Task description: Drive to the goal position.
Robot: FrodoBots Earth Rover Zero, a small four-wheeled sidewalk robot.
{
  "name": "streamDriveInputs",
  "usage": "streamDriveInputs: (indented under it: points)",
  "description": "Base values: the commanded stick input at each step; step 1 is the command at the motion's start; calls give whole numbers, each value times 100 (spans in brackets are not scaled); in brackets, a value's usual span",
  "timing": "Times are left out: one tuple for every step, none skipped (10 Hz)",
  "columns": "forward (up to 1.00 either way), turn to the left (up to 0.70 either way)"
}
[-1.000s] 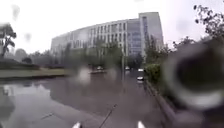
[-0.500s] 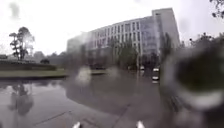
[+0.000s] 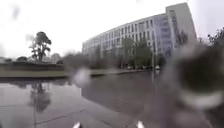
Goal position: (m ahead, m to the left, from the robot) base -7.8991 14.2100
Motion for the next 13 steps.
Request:
streamDriveInputs:
  points:
    - [0, 45]
    - [0, 45]
    - [0, 45]
    - [0, 45]
    - [0, 45]
    - [0, 45]
    - [0, 45]
    - [0, 45]
    - [0, 45]
    - [0, 45]
    - [0, 45]
    - [0, 45]
    - [0, 45]
